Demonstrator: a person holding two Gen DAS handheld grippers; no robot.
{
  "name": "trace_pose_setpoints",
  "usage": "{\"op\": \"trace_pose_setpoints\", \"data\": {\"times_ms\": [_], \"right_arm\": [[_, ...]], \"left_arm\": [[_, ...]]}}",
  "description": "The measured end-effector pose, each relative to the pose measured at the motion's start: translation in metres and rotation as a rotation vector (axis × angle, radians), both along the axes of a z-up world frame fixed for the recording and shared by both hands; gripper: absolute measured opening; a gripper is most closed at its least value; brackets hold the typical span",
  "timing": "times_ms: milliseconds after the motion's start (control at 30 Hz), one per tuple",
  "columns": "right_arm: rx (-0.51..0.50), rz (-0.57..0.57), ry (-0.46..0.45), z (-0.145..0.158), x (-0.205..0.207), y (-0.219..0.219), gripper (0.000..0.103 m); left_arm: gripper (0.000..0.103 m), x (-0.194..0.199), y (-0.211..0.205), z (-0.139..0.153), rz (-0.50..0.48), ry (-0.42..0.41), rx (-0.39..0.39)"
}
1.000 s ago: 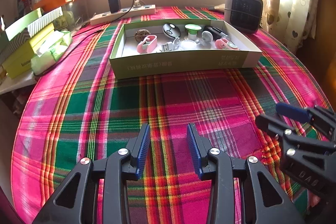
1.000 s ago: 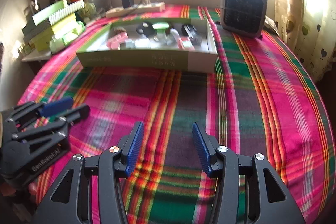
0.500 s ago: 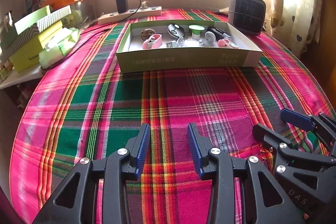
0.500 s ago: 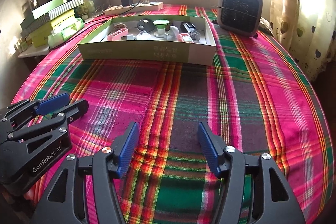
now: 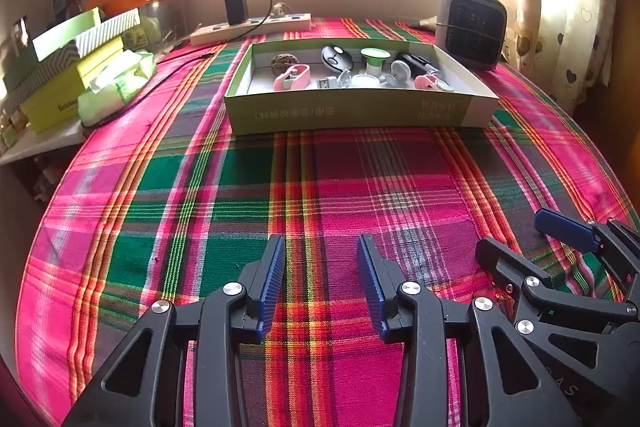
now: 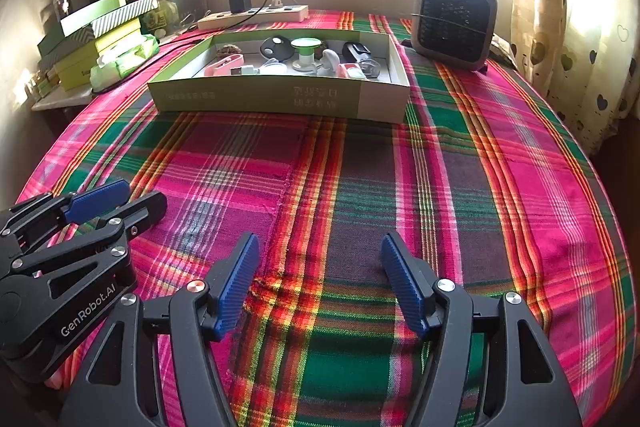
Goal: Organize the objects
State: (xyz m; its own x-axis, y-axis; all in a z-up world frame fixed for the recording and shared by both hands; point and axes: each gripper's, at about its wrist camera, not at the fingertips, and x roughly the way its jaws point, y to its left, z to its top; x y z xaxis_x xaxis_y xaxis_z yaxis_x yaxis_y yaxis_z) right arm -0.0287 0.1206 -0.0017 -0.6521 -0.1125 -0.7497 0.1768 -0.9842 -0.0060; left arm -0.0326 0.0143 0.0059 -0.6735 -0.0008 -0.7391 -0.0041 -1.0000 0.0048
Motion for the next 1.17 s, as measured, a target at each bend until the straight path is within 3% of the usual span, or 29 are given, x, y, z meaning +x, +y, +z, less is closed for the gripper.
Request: {"op": "trace_pose_setpoints", "data": {"times_ms": [1167], "right_arm": [[-0.002,0.002,-0.001,0.0003,0.0004,-0.0007,0.066]], "left_arm": [[0.036,0.0013,0.0005,-0.0002,0.0,0.001,-0.001]]}}
